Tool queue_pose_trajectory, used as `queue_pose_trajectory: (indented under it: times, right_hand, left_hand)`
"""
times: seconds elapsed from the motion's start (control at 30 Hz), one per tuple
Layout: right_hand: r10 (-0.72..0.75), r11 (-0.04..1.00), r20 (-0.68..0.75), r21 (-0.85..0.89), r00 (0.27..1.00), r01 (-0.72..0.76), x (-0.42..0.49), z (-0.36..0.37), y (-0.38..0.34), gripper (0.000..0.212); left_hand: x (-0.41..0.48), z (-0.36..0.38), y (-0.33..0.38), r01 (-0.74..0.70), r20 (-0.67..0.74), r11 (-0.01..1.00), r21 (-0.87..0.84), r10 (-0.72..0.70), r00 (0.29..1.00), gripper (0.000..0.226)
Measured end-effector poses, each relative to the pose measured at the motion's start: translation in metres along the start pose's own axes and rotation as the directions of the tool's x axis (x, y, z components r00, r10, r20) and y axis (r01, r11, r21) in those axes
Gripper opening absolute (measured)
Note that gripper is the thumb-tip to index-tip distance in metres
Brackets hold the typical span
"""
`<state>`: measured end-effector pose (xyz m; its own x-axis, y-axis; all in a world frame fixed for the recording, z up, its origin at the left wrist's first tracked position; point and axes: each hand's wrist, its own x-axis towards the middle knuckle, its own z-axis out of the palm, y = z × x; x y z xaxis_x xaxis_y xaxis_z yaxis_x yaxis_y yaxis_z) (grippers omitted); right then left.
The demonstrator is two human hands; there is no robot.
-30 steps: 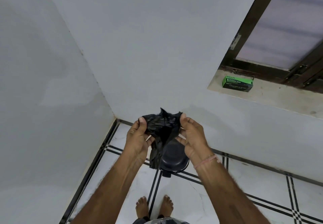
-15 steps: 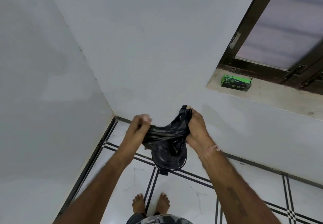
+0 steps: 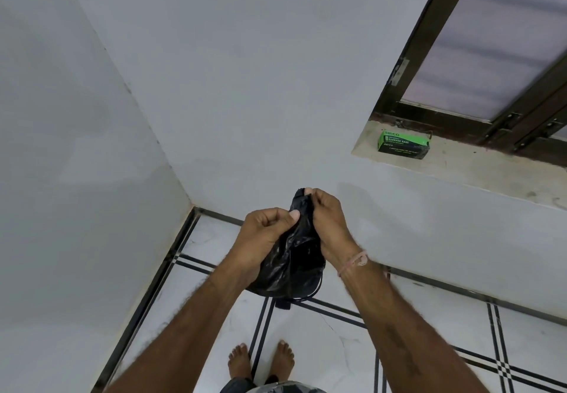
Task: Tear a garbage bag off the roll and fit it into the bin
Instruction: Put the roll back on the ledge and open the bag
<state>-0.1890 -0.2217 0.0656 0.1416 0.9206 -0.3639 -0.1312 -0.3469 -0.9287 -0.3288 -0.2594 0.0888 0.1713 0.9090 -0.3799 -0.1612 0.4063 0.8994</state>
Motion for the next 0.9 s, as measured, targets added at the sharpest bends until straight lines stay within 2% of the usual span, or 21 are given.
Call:
queue_pose_trajectory:
  times: [0.1, 0.13, 0.17, 0.23, 0.27, 0.3, 0.4, 0.43, 0.6, 0.73, 0.83, 0.9]
  right_hand:
    - [-0.205, 0.964, -0.164, -0.201, 0.965, 0.171, -0.015, -0.002, 0.008, 0.013]
    - [-0.266, 0.949, -0.131, -0.211, 0.955, 0.235, -0.025, -0.003, 0.009, 0.015]
    - [-0.266, 0.953, -0.038, -0.157, 0.963, 0.258, -0.033, -0.003, 0.009, 0.018]
    - [-0.153, 0.988, 0.166, -0.002, 0.974, 0.156, -0.044, 0.000, 0.007, 0.023]
    - [-0.109, 0.994, 0.196, 0.034, 0.974, 0.105, -0.044, 0.001, 0.007, 0.024]
    - [-0.083, 0.996, 0.184, 0.057, 0.980, 0.073, -0.043, 0.002, 0.006, 0.025]
    - [-0.026, 0.997, 0.129, 0.080, 0.991, 0.016, -0.037, 0.001, 0.003, 0.027]
    - [-0.010, 0.996, 0.122, 0.087, 0.992, -0.001, -0.037, 0.000, 0.002, 0.025]
    - [0.134, 0.978, 0.044, 0.154, 0.990, -0.139, -0.029, -0.008, 0.002, 0.027]
    - [0.201, 0.953, -0.011, 0.233, 0.980, -0.193, -0.022, -0.014, 0.000, 0.030]
    - [0.265, 0.911, -0.002, 0.329, 0.964, -0.250, -0.016, -0.013, -0.002, 0.024]
    - [0.351, 0.867, -0.007, 0.381, 0.936, -0.322, -0.010, -0.014, -0.003, 0.026]
  left_hand:
    - [0.001, 0.003, -0.004, 0.008, -0.101, 0.997, -0.076, -0.016, 0.995, 0.026]
    - [0.002, 0.004, -0.004, 0.018, -0.124, 0.994, -0.110, -0.032, 0.992, 0.026]
    - [0.003, 0.004, -0.005, 0.033, -0.134, 0.987, -0.155, -0.055, 0.989, 0.026]
    - [0.006, 0.005, -0.006, 0.081, -0.121, 0.962, -0.262, -0.116, 0.986, 0.026]
    - [0.007, 0.004, -0.006, 0.111, -0.103, 0.946, -0.305, -0.149, 0.984, 0.026]
    - [0.007, 0.003, -0.006, 0.137, -0.077, 0.929, -0.345, -0.174, 0.982, 0.029]
    - [0.009, -0.001, -0.009, 0.161, -0.026, 0.900, -0.406, -0.187, 0.982, 0.062]
    - [0.010, -0.003, -0.010, 0.162, -0.021, 0.902, -0.400, -0.185, 0.982, 0.067]
    - [0.011, -0.017, -0.012, 0.156, -0.015, 0.932, -0.328, -0.170, 0.985, 0.062]
    - [0.012, -0.032, -0.015, 0.143, -0.038, 0.948, -0.285, -0.160, 0.986, 0.070]
    - [0.014, -0.040, -0.018, 0.165, -0.084, 0.915, -0.368, -0.209, 0.974, 0.055]
    - [0.018, -0.044, -0.020, 0.184, -0.113, 0.859, -0.478, -0.268, 0.957, 0.046]
